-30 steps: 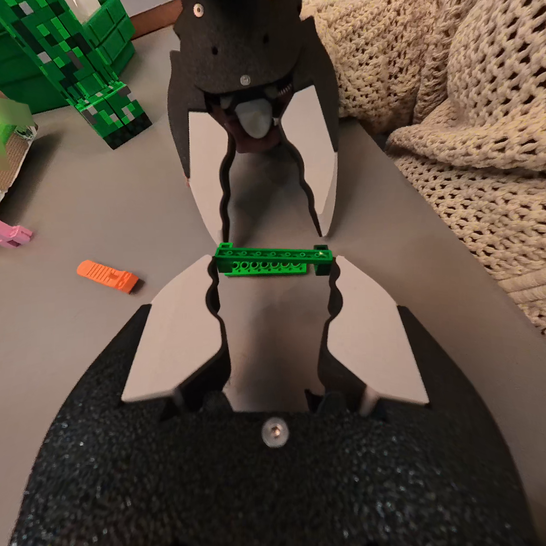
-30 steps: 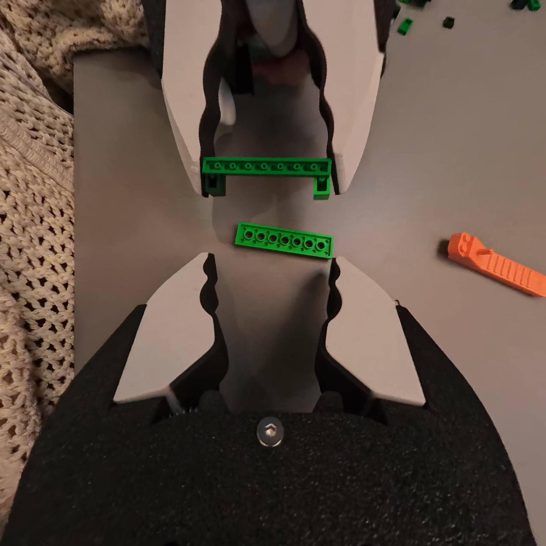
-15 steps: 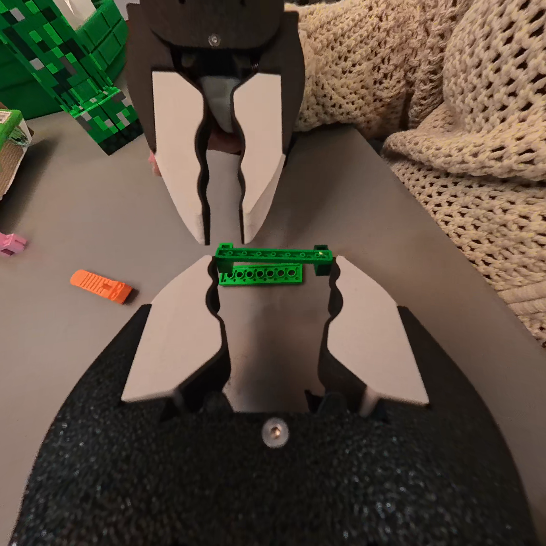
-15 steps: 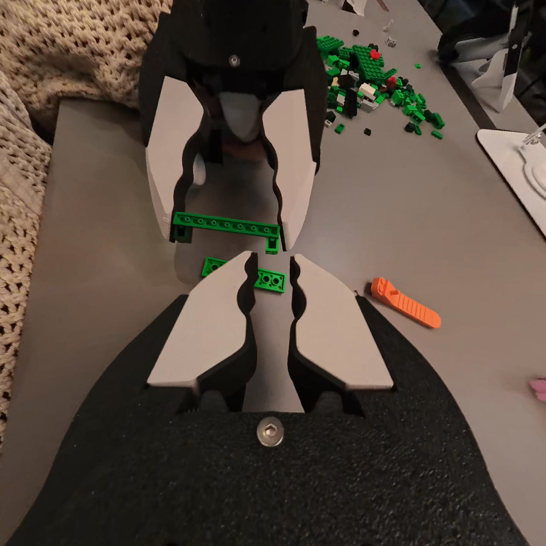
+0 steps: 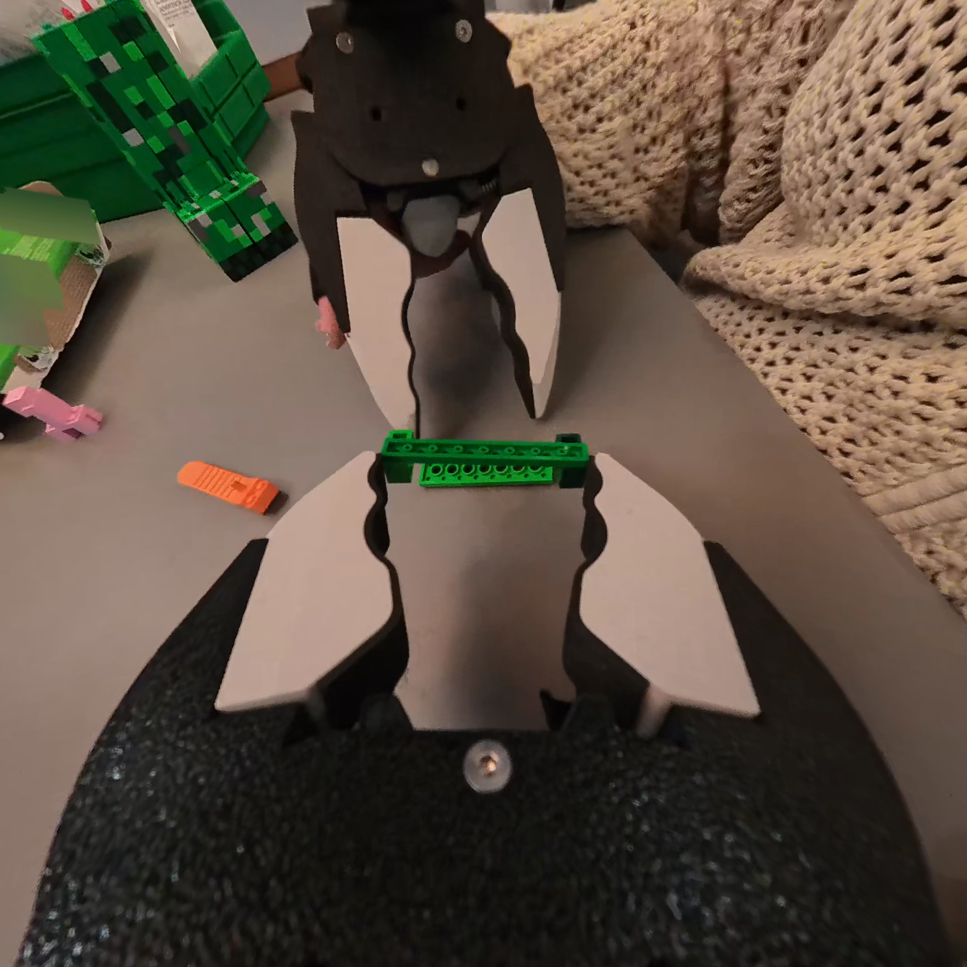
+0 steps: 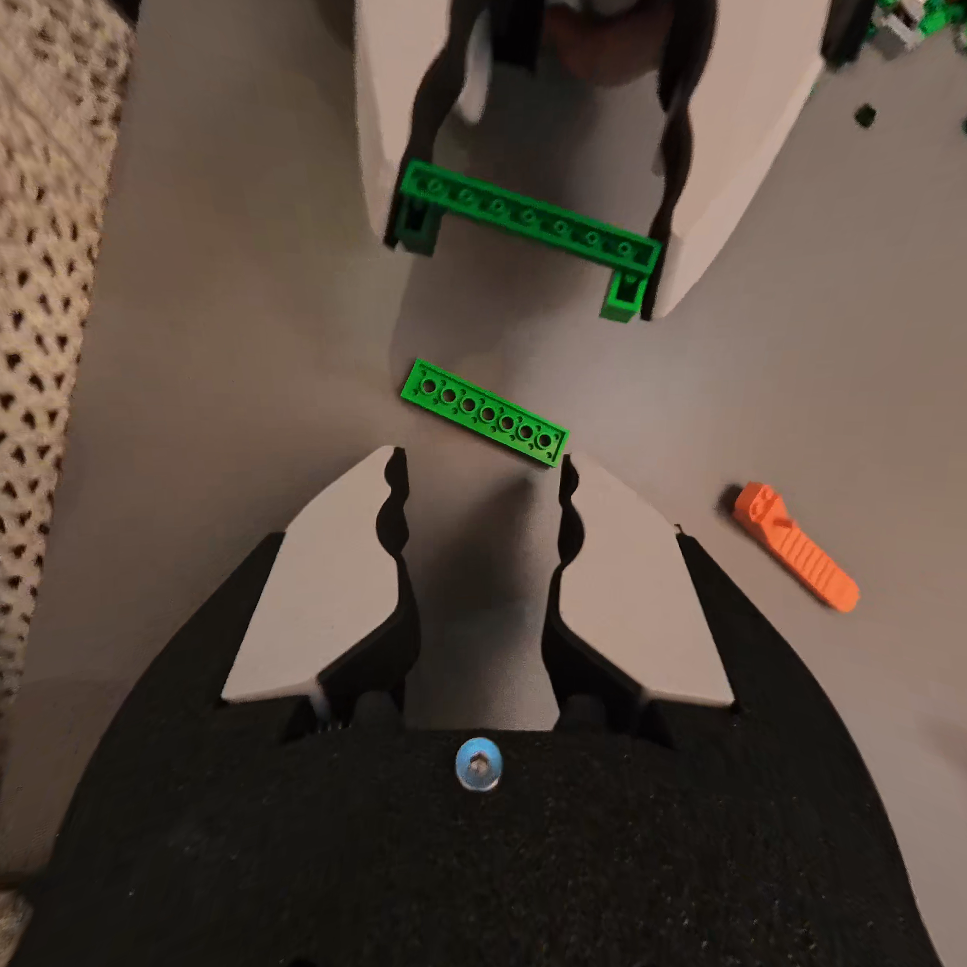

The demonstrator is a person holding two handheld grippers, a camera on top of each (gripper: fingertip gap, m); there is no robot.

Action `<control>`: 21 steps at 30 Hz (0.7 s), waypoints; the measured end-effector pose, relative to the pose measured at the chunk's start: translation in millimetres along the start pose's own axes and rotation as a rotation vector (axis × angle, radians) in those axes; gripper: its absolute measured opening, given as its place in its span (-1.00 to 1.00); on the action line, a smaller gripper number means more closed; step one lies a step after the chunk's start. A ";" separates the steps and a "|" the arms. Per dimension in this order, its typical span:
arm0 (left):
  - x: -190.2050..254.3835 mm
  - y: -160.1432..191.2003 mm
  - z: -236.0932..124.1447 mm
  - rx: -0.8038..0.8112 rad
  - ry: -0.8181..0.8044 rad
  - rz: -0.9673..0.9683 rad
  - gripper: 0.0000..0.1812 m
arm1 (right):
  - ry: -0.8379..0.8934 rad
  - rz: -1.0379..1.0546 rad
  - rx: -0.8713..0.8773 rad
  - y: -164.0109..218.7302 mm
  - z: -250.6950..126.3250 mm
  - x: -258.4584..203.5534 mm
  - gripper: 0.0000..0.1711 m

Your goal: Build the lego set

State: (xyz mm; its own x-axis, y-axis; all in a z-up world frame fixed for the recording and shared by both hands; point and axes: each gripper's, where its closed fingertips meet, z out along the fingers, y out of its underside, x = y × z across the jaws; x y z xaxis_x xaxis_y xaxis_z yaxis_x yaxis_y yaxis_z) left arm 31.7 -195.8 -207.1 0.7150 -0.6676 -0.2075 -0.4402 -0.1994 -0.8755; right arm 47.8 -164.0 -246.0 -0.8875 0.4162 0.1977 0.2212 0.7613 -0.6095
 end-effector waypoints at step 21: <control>-72.3 -102.1 -206.1 1.542 0.156 -0.761 -0.21 | -0.084 -0.602 -0.357 -12.7 -1.0 -1.4 -0.48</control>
State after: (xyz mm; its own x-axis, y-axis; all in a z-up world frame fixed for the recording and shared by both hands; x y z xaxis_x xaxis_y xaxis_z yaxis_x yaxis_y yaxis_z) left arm -87.0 -275.1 -12.8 0.4031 -0.8333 0.3783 0.8964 0.2763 -0.3467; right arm 46.6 -173.8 -237.8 -0.9223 -0.1580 0.3527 -0.2121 0.9698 -0.1202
